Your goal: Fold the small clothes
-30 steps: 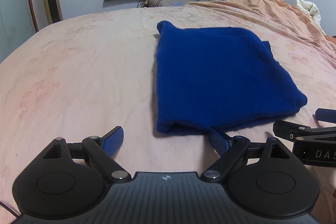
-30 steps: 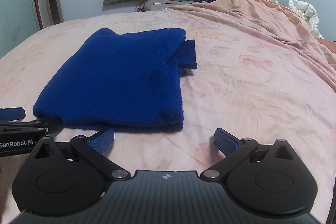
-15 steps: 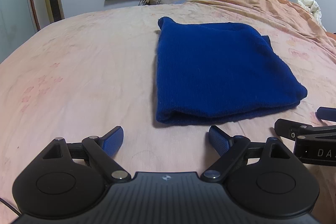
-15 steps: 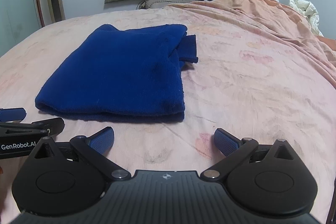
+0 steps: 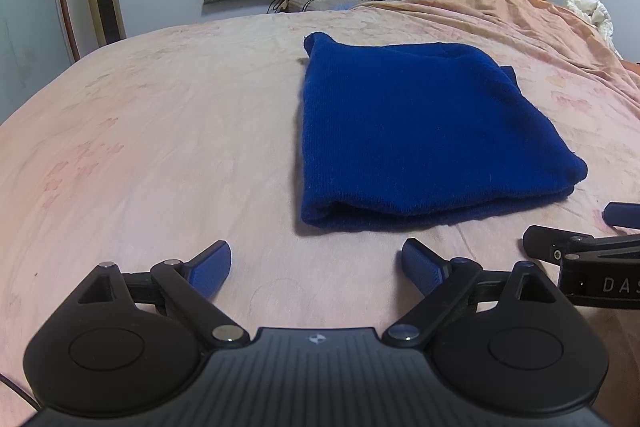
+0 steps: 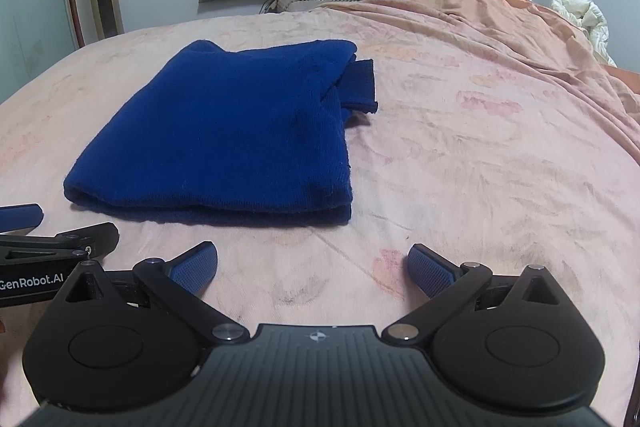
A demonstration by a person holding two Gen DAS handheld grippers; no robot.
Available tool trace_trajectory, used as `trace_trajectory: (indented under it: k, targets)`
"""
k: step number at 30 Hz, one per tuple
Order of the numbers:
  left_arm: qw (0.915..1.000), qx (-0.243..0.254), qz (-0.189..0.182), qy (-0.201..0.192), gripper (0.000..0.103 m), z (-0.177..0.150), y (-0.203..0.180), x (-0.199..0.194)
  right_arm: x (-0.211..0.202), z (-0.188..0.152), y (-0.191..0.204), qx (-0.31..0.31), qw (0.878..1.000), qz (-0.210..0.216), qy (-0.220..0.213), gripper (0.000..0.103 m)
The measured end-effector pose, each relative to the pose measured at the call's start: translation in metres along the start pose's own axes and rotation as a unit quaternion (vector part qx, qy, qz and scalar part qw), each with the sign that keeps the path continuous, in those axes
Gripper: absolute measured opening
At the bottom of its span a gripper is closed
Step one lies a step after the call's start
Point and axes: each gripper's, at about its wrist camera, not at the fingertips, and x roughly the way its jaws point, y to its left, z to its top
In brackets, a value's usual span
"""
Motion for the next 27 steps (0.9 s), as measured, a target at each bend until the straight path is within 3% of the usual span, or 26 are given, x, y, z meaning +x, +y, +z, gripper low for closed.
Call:
trace_trajectory:
  k: [27]
  targets:
    - [1.0000, 0.001, -0.001, -0.009, 0.097, -0.0049, 0.0006, -0.0011, 0.0030, -0.0028, -0.0024, 0.003, 1.000, -0.001, 0.001, 0.103]
